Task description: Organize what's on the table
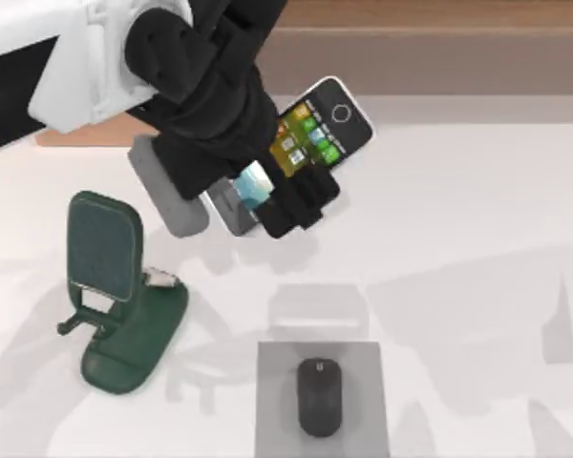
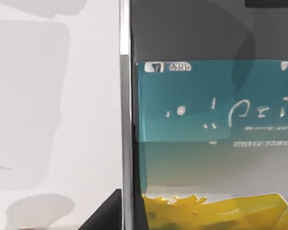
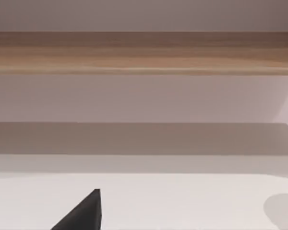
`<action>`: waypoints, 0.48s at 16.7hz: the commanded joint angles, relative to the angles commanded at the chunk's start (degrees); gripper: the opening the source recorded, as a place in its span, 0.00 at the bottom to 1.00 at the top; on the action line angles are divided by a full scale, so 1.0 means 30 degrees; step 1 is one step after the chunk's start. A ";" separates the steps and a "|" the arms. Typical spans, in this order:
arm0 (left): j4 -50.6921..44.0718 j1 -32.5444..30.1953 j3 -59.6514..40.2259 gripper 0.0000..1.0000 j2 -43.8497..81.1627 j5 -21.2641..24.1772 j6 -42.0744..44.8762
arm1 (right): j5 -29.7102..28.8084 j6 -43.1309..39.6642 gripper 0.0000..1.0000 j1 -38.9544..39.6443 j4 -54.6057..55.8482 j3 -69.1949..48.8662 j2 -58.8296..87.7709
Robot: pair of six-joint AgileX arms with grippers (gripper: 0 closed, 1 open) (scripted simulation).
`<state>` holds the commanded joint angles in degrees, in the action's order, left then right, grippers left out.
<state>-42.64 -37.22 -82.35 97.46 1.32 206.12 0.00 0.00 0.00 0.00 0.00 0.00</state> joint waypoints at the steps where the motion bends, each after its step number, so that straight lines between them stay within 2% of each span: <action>1: 0.0612 0.0220 0.0882 0.00 -0.1193 0.0072 -0.3256 | 0.0000 0.0000 1.00 0.0000 0.0000 0.0000 0.0000; 8: 0.4235 0.2043 0.7188 0.00 -0.9446 0.0694 -2.7900 | 0.0000 0.0000 1.00 0.0000 0.0000 0.0000 0.0000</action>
<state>-29.93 -31.09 -60.78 69.12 3.41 122.42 0.00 0.00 0.00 0.00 0.00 0.00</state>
